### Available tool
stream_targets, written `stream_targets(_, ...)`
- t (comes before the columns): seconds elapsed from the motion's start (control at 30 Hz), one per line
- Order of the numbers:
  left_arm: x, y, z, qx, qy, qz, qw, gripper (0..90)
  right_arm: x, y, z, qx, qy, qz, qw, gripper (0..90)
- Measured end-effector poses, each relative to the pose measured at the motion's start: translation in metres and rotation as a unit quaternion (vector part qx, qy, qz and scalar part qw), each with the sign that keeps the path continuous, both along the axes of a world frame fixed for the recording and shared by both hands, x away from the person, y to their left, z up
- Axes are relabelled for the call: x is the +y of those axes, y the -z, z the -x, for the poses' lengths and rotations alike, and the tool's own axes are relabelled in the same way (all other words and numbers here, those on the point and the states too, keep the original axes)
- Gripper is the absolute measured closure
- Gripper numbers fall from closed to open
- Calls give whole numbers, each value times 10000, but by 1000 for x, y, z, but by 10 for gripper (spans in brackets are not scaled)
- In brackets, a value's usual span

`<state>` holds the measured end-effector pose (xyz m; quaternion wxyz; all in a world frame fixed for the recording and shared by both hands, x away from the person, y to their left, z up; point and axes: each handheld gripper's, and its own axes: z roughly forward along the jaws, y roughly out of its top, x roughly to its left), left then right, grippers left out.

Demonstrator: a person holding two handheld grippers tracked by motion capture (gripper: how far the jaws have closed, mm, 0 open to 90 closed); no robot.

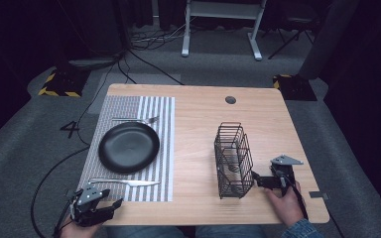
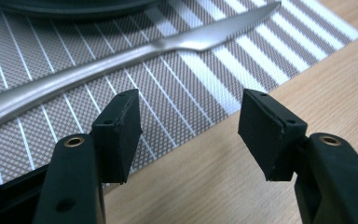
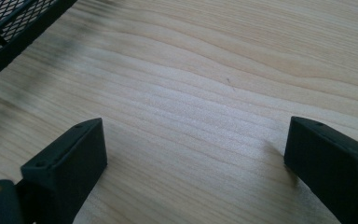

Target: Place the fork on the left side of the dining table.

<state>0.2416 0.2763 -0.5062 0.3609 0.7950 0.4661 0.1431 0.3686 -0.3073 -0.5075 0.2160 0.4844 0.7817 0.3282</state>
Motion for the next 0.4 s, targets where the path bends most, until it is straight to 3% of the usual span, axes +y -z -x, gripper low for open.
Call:
stream_targets(0.27, 2, 10, 8, -537, 301, -171, 9980, 352, 0, 0, 0, -3, 0, -1, 10000, 57)
stream_targets(0.4, 5, 16, 12, -756, 347, -22, 9965, 336, 0, 0, 0, -3, -1, 0, 10000, 57)
